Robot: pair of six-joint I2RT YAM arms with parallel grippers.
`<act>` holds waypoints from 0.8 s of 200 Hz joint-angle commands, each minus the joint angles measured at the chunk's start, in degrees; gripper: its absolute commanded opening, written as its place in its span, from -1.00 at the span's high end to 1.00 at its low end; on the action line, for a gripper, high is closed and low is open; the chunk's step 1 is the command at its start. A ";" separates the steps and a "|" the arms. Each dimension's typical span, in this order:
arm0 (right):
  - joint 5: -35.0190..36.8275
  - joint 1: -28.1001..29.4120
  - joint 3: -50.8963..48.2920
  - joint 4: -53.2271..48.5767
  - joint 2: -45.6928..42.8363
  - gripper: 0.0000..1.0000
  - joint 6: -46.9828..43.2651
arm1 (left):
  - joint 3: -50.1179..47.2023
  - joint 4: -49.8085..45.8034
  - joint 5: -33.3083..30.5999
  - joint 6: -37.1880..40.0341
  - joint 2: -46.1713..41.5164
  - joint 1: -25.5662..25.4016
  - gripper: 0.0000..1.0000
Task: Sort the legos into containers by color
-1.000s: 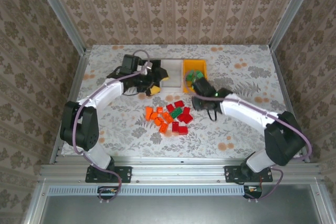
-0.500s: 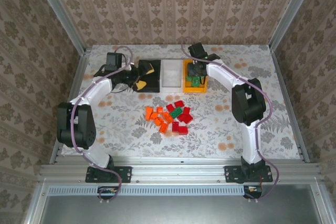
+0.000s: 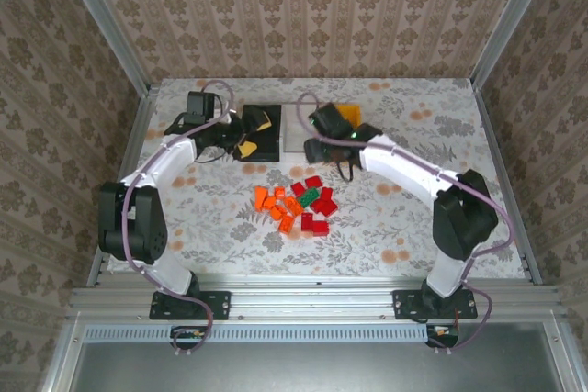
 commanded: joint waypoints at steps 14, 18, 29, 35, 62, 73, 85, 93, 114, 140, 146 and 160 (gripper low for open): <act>-2.17 5.27 -8.82 2.74 -0.88 -0.23 6.93 | 1.37 -1.49 -0.79 1.61 -1.43 -1.96 -0.86; -1.96 5.97 -9.27 2.87 -0.97 -0.23 7.13 | 1.49 -1.84 -1.11 1.76 -1.45 -2.05 -0.86; -0.49 7.34 -10.24 2.88 -1.33 -0.23 7.38 | 1.80 -3.16 -2.36 2.69 -1.53 -2.32 -0.86; 0.39 7.71 -10.77 2.88 -1.64 -0.23 7.37 | 2.18 -4.47 -3.71 3.79 -1.54 -2.58 -0.85; 4.31 7.06 -13.21 1.74 -4.67 -0.21 6.52 | 8.15 -18.08 -18.07 13.92 -1.19 -5.04 -0.71; 5.76 6.19 -14.90 1.95 -7.24 -0.20 5.81 | 10.36 -22.66 -24.24 17.67 -1.10 -6.98 -0.65; 6.22 4.72 -17.10 2.90 -10.02 -0.18 5.42 | 12.76 -27.17 -30.69 21.37 -0.93 -9.53 -0.57; 6.08 3.39 -18.71 4.42 -12.27 -0.15 5.31 | 13.67 -30.38 -34.01 23.03 -0.97 -10.95 -0.53; 4.17 -0.34 -25.01 10.60 -18.52 -0.10 4.95 | 10.03 -34.05 -40.90 26.36 -3.02 -14.21 -0.48; 2.29 -4.03 -32.39 17.94 -25.25 -0.07 4.78 | -0.96 -29.48 -45.58 27.35 -8.57 -17.67 -0.41; 2.16 -4.63 -33.76 19.27 -26.16 -0.07 4.62 | -2.53 -28.42 -45.34 27.80 -9.36 -18.23 -0.40; 0.99 -5.87 -36.31 21.76 -27.31 -0.08 4.13 | -4.87 -25.90 -43.32 28.34 -10.33 -19.19 -0.38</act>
